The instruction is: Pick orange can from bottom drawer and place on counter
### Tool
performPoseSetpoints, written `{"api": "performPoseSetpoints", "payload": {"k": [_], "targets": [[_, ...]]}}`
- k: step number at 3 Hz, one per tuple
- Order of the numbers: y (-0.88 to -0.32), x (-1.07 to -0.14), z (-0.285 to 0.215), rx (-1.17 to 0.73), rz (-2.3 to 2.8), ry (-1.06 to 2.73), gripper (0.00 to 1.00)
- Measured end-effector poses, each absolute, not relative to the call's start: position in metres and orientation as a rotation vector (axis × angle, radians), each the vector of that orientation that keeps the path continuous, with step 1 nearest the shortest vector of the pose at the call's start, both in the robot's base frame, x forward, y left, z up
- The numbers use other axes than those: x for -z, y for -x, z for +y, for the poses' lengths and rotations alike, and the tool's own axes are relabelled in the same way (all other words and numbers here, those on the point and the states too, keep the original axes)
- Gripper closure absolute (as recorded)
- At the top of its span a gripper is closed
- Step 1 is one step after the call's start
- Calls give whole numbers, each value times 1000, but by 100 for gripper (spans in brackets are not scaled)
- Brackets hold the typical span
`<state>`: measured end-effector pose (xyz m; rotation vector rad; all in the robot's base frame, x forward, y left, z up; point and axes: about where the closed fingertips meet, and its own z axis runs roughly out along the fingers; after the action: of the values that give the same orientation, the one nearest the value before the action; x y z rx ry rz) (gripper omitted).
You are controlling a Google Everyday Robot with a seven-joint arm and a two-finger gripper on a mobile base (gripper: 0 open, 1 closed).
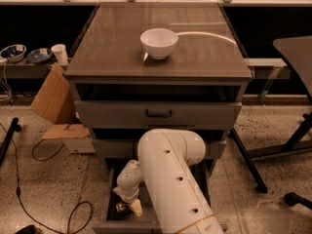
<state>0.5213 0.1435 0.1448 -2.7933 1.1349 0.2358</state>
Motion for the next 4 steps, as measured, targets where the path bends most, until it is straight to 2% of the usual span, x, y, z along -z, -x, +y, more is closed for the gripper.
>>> {"api": "performPoseSetpoints", "payload": {"k": [1, 2, 4], "targets": [[-529, -132, 133, -204, 1170, 2780, 0], [-534, -119, 124, -192, 1214, 2760, 18], [-537, -111, 115, -183, 1223, 2722, 65]]}}
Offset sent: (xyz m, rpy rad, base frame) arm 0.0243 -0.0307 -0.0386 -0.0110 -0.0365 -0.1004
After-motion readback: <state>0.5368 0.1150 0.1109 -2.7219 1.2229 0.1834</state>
